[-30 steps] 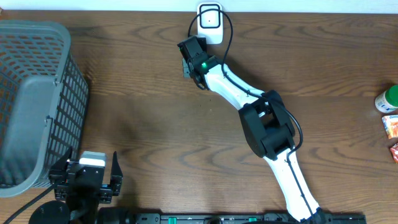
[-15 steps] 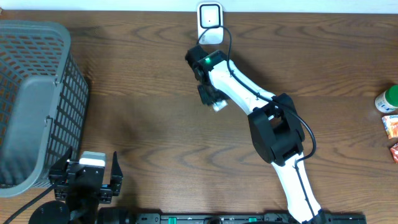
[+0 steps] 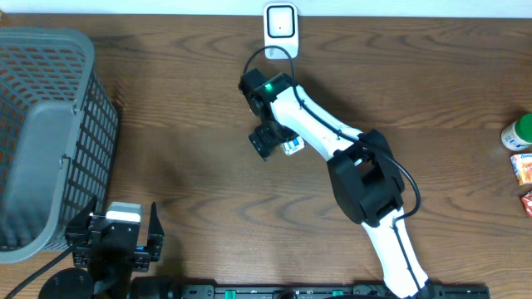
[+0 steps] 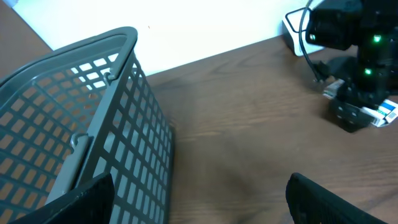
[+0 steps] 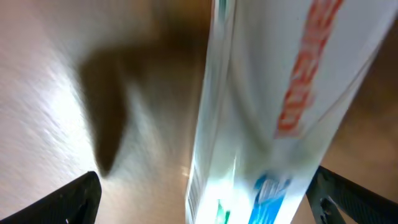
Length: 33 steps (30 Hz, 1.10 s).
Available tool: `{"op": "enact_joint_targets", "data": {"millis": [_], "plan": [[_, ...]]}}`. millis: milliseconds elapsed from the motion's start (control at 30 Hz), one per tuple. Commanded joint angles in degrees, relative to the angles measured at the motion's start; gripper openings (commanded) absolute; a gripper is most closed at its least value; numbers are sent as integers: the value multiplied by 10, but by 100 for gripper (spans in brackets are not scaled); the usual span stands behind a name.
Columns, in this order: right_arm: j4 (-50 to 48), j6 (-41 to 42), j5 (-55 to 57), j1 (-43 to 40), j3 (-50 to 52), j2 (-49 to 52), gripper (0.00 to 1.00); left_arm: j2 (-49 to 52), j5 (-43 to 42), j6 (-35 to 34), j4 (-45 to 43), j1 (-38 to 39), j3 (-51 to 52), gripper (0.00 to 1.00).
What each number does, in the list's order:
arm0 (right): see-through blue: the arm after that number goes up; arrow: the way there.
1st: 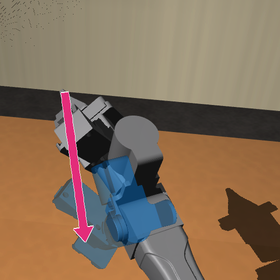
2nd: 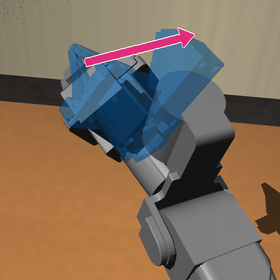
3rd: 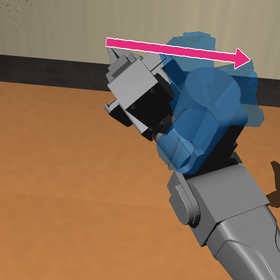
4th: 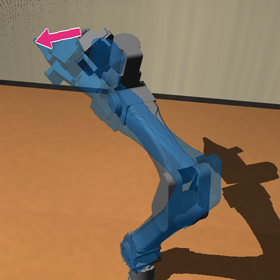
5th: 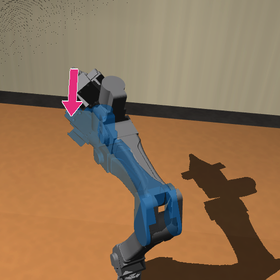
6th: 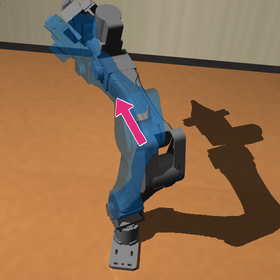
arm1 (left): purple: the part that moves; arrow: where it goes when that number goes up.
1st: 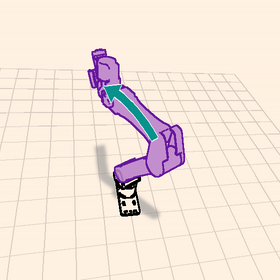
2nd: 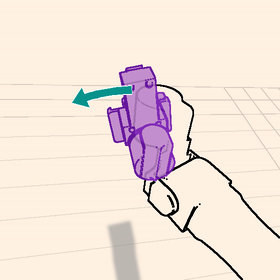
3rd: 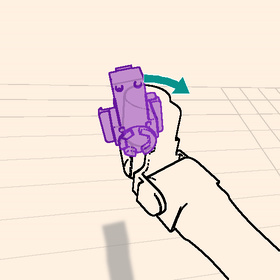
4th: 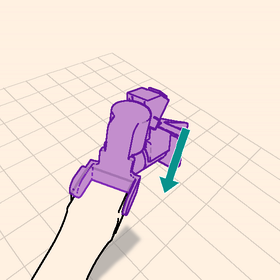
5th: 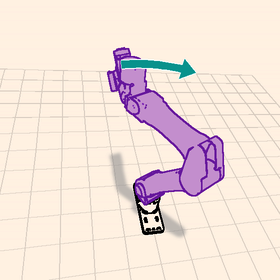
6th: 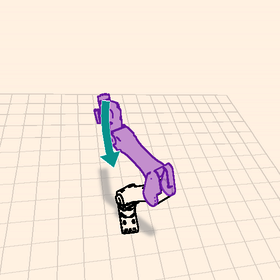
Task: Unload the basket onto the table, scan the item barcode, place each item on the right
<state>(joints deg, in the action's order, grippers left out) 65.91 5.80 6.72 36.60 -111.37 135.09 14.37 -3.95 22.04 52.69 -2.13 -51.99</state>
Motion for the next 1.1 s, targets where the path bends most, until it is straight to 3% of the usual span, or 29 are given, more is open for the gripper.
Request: {"op": "enact_joint_targets", "data": {"millis": [0,300,367,633,767,1067], "plan": [[-33,7,-12,-7,3,-20,99,1,1,-8,0,2,0,86],[-74,25,-13,-41,23,3,99,1,1,-8,0,2,0,87],[-109,-19,-66,-56,48,3,97,1,1,-8,0,2,0,87],[-162,-38,-117,-69,78,3,74,1,1,-8,0,2,0,86],[-155,-38,-118,-69,80,3,52,1,1,-8,0,2,0,86],[-91,-40,-205,-75,59,2,36,1,1,-8,0,2,0,87]]}}
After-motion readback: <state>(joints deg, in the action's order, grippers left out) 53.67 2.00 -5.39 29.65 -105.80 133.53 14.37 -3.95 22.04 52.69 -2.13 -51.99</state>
